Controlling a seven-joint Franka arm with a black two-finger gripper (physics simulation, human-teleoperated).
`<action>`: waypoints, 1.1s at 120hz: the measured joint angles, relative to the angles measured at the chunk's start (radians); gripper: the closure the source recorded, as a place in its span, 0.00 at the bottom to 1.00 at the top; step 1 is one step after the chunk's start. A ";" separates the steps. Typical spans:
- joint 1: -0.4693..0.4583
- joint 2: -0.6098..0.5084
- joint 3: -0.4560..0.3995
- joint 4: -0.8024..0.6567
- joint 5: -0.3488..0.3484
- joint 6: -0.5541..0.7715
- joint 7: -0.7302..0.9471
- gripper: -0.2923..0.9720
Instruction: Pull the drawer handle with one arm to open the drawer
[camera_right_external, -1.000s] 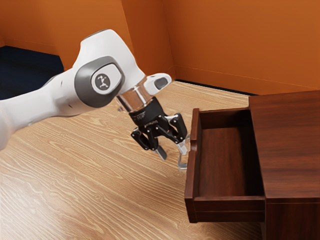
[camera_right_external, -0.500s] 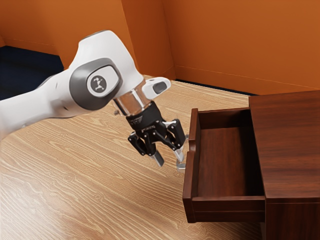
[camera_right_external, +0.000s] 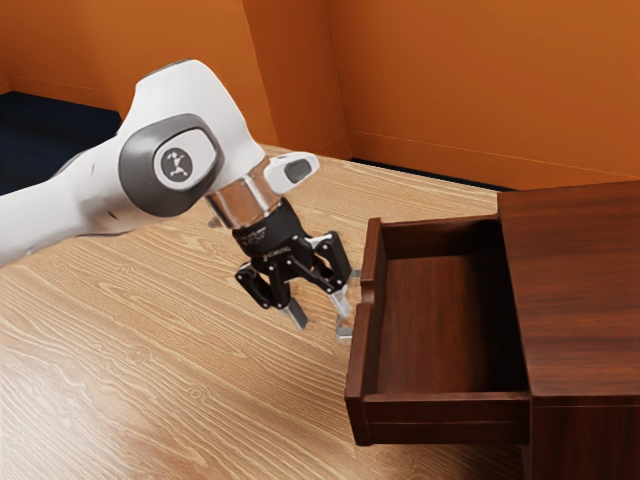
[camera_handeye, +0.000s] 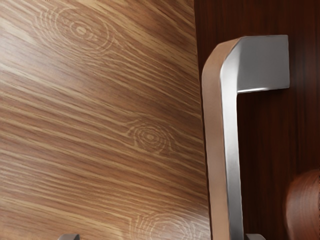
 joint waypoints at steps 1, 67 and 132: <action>0.003 0.000 0.000 0.000 0.000 0.000 -0.001 0.47; 0.029 -0.014 0.003 -0.003 0.038 -0.016 -0.026 0.42; -0.087 -0.066 0.198 0.268 0.169 -0.137 0.060 0.28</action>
